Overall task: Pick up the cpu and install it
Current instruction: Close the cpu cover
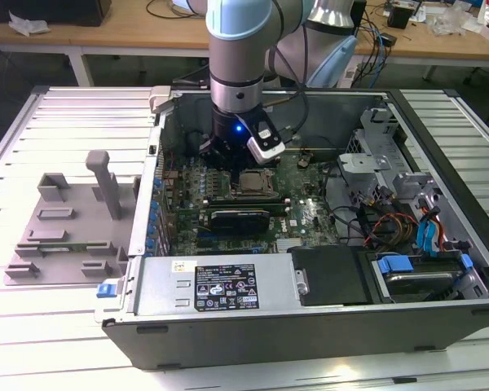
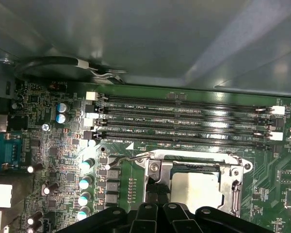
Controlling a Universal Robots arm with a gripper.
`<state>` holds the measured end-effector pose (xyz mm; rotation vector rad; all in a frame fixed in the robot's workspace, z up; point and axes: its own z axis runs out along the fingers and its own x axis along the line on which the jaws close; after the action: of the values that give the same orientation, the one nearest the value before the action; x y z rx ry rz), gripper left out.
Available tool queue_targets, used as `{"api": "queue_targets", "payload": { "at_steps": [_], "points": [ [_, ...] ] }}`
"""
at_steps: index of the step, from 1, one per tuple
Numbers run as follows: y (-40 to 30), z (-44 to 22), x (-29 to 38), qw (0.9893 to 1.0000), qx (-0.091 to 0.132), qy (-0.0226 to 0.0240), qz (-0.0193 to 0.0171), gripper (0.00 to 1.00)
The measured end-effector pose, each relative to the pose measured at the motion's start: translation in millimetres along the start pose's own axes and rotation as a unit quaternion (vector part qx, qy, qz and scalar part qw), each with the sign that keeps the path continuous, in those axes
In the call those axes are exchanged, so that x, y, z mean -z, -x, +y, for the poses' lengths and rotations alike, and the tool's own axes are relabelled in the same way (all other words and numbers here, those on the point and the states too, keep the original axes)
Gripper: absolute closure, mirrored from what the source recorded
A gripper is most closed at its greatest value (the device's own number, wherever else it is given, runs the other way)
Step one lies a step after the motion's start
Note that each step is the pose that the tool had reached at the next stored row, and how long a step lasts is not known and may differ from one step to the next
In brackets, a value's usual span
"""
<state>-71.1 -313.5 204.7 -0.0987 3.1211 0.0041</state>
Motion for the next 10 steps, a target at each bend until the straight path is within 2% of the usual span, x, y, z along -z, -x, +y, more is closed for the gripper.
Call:
{"api": "queue_targets", "payload": {
  "at_steps": [4,10],
  "points": [
    [0.0,-0.1,2.0,1.0000,0.000,-0.0001,0.0001,0.89],
    [0.3,0.1,14.3,1.0000,0.000,-0.0001,0.0000,0.89]
  ]
}}
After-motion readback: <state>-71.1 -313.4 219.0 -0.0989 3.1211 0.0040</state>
